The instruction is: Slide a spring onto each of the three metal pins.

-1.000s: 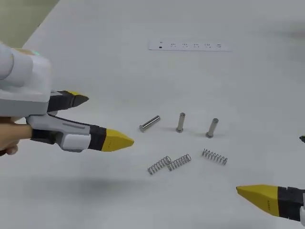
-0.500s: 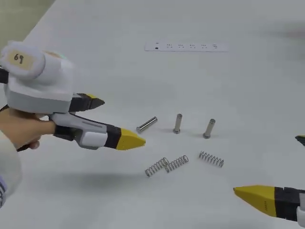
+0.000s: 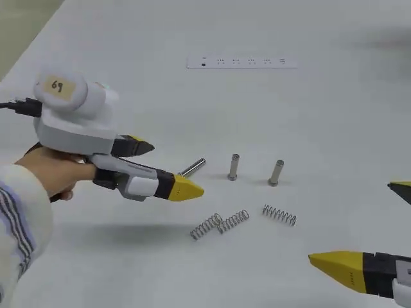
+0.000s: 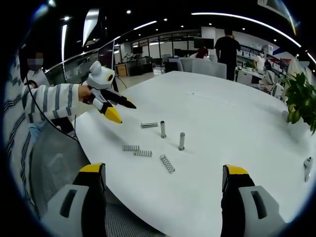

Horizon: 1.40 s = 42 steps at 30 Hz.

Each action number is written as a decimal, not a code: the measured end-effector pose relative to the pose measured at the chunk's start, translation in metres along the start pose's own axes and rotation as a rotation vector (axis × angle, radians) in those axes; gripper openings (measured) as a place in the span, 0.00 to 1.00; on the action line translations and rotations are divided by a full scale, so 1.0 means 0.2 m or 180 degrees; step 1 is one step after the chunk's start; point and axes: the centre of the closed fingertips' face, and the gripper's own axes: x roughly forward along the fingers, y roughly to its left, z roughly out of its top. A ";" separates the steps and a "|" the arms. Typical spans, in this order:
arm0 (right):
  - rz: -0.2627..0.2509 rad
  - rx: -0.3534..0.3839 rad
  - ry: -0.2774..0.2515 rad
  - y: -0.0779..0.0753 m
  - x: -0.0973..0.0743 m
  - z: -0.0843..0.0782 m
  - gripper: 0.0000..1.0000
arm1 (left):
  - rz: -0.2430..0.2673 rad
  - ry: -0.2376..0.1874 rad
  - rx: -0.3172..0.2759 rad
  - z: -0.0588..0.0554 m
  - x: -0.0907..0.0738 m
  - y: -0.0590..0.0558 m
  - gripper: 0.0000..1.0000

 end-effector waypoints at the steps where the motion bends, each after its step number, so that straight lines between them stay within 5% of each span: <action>1: -0.0002 0.0003 0.0002 0.00 0.00 0.00 0.97 | -0.0001 0.0004 -0.0002 0.00 0.01 0.00 0.85; 26: -0.0055 -0.0013 0.0001 -0.02 0.00 0.00 0.99 | -0.0021 0.0215 0.0026 -0.01 0.19 0.05 0.67; 29: -0.0054 -0.0006 0.0003 -0.02 0.01 0.00 0.99 | -0.0104 0.0199 -0.0102 -0.01 0.21 0.04 0.65; 42: -0.0056 0.0022 0.0069 0.00 0.01 -0.03 0.99 | -0.0013 0.0165 -0.0089 0.03 0.27 0.08 0.45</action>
